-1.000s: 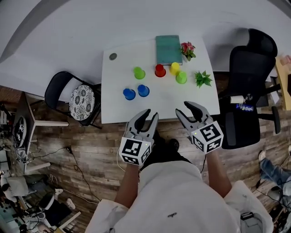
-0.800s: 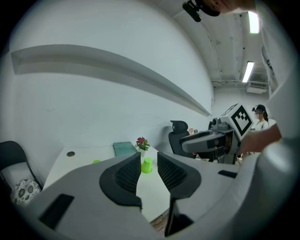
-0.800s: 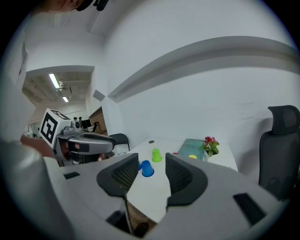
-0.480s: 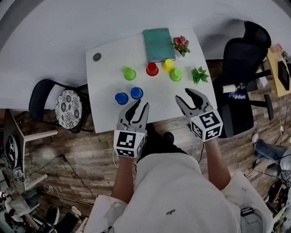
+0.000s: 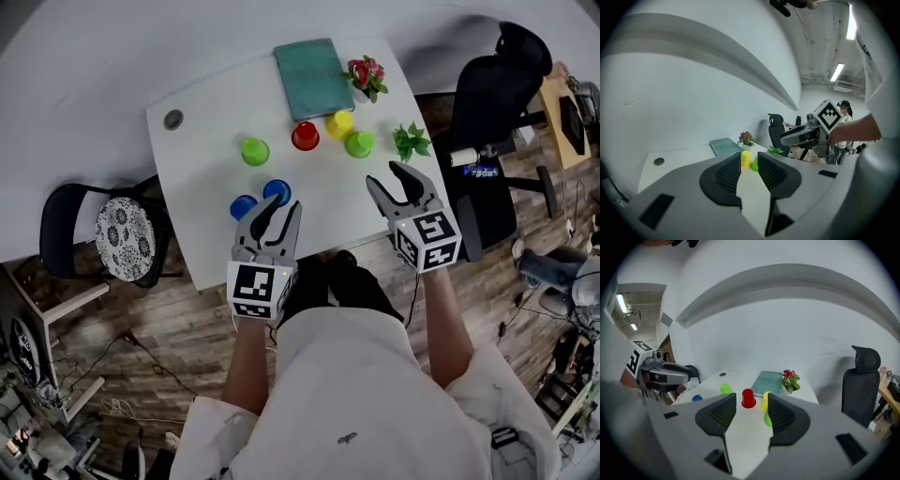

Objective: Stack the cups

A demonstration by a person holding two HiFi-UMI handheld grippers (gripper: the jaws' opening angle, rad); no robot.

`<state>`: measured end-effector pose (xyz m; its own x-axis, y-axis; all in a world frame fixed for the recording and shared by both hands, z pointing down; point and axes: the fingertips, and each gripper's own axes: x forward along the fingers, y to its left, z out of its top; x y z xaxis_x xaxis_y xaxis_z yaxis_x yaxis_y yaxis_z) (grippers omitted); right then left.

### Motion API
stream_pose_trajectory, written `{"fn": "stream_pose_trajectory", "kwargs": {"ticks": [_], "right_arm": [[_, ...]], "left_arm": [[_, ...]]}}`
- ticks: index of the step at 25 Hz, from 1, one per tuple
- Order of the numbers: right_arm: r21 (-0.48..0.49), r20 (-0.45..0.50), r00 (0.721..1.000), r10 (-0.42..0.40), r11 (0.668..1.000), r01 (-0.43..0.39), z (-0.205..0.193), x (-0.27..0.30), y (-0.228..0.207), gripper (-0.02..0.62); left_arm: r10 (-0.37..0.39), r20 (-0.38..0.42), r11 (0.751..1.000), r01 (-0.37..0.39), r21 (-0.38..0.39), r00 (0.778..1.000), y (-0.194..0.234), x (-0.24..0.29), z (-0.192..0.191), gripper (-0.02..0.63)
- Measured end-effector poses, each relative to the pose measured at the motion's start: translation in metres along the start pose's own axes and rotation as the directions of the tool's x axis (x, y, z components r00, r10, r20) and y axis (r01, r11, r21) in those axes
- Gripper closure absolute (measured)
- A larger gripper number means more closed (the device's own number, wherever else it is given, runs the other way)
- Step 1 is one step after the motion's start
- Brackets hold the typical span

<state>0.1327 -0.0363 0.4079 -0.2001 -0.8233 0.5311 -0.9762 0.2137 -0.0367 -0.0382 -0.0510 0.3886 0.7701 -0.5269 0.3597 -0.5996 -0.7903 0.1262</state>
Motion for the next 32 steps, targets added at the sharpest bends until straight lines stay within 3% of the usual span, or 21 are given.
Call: {"fn": "stream_pose_trajectory", "kwargs": {"ticks": [16, 32], "right_arm": [[0.021, -0.085, 0.994, -0.066, 0.997, 0.068, -0.036, 0.062, -0.039, 0.356], [0.074, -0.163, 0.984, -0.078, 0.993, 0.091, -0.080, 0.125, -0.075, 0.328]], "left_arm": [[-0.019, -0.023, 1.000, 0.019, 0.014, 1.000, 0.016, 0.022, -0.002, 0.492], [0.015, -0.078, 0.998, -0.019, -0.052, 0.997, 0.021, 0.037, -0.035, 0.492]]}}
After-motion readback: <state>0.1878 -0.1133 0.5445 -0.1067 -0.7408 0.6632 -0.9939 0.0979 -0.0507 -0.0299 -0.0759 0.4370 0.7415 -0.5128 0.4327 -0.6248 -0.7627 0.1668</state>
